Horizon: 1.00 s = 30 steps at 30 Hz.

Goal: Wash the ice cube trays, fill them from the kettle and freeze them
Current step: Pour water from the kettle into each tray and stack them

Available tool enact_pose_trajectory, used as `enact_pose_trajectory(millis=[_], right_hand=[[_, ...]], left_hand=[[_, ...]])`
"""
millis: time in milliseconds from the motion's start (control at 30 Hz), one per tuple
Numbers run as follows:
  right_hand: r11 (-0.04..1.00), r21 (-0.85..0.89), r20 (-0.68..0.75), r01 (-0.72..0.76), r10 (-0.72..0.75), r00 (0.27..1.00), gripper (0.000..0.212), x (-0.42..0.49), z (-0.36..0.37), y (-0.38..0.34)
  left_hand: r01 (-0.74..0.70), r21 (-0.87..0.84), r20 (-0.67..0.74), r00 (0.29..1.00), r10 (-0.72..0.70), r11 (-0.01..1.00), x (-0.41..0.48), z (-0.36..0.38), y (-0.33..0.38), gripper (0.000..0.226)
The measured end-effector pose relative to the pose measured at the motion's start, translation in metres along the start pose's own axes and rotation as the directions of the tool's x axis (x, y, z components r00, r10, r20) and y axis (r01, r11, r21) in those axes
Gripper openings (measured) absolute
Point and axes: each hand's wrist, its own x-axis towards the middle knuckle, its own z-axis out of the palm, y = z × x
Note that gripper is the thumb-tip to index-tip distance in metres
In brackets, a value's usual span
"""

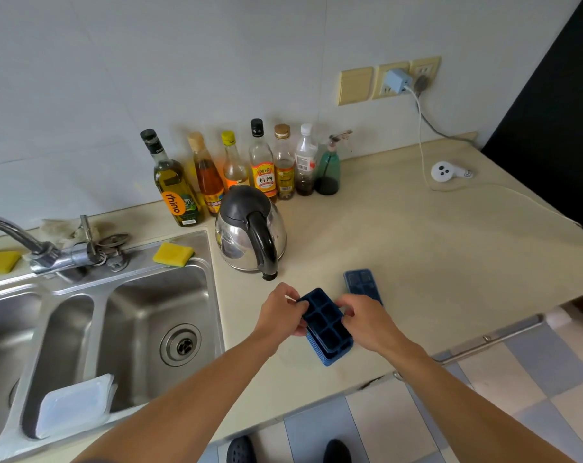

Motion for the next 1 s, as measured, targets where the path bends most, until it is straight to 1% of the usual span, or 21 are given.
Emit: enact_pose_trajectory(millis=[67, 167, 267, 333, 400, 500, 567, 633, 700, 767, 833, 900, 967, 1000], right_hand=[[1.0, 0.016, -0.034, 0.027, -0.026, 0.999, 0.029, 0.001, -0.001, -0.011], [0.998, -0.002, -0.029, 0.063, -0.063, 0.998, 0.031, 0.006, 0.004, -0.033], [0.994, -0.01, 0.016, 0.105, -0.105, 0.994, 0.031, 0.015, 0.02, -0.061], [0.991, 0.018, 0.033, 0.135, -0.135, 0.99, 0.033, 0.021, 0.039, -0.083], [0.986, 0.08, 0.035, 0.143, -0.147, 0.989, 0.037, 0.028, 0.062, -0.109], [0.978, 0.192, 0.064, 0.078, -0.091, 0.994, 0.039, 0.038, 0.101, -0.146], [0.956, 0.295, 0.132, -0.012, -0.028, 0.991, 0.03, 0.045, 0.129, -0.168], [0.928, 0.365, 0.208, -0.074, -0.004, 0.978, 0.023, 0.052, 0.157, -0.189], [0.913, 0.393, 0.243, -0.106, 0.008, 0.97, 0.021, 0.061, 0.182, -0.207], [0.899, 0.417, 0.251, -0.135, 0.029, 0.968, 0.021, 0.073, 0.203, -0.222], [0.895, 0.419, 0.25, -0.153, 0.048, 0.967, 0.02, 0.086, 0.221, -0.233], [0.914, 0.37, 0.254, -0.164, 0.07, 0.965, 0.005, 0.099, 0.239, -0.238], [0.93, 0.314, 0.256, -0.191, 0.11, 0.96, 0.015, 0.111, 0.256, -0.239], [0.933, 0.293, 0.255, -0.209, 0.134, 0.958, 0.012, 0.117, 0.263, -0.238]], left_hand=[[-0.012, 0.029, -0.038, 0.999, 0.013, 1.0, -0.001, -0.012, -0.001, 0.018], [-0.014, 0.087, -0.023, 1.0, 0.016, 0.996, -0.002, -0.04, -0.007, 0.025], [-0.016, 0.225, 0.007, 1.0, 0.015, 0.974, -0.002, -0.079, -0.021, 0.017], [0.015, 0.251, 0.002, 1.0, -0.016, 0.968, -0.002, -0.108, -0.038, 0.014], [0.065, 0.24, -0.063, 0.997, -0.052, 0.969, -0.003, -0.139, -0.056, 0.012], [0.128, 0.125, -0.205, 0.974, -0.101, 0.984, -0.002, -0.189, -0.086, 0.011], [0.138, 0.104, -0.283, 0.953, -0.104, 0.985, -0.001, -0.22, -0.105, 0.01], [0.148, 0.102, -0.333, 0.937, -0.107, 0.984, 0.003, -0.247, -0.122, 0.012], [0.173, 0.089, -0.35, 0.927, -0.131, 0.981, 0.011, -0.269, -0.137, 0.008], [0.211, 0.118, -0.326, 0.931, -0.163, 0.97, 0.022, -0.287, -0.148, 0.007], [0.246, 0.195, -0.269, 0.944, -0.189, 0.95, 0.036, -0.302, -0.157, 0.01], [0.277, 0.304, -0.218, 0.952, -0.216, 0.911, 0.053, -0.313, -0.164, 0.017], [0.307, 0.37, -0.164, 0.951, -0.263, 0.877, 0.072, -0.321, -0.169, 0.019], [0.324, 0.369, -0.127, 0.946, -0.299, 0.871, 0.081, -0.324, -0.173, 0.02]])
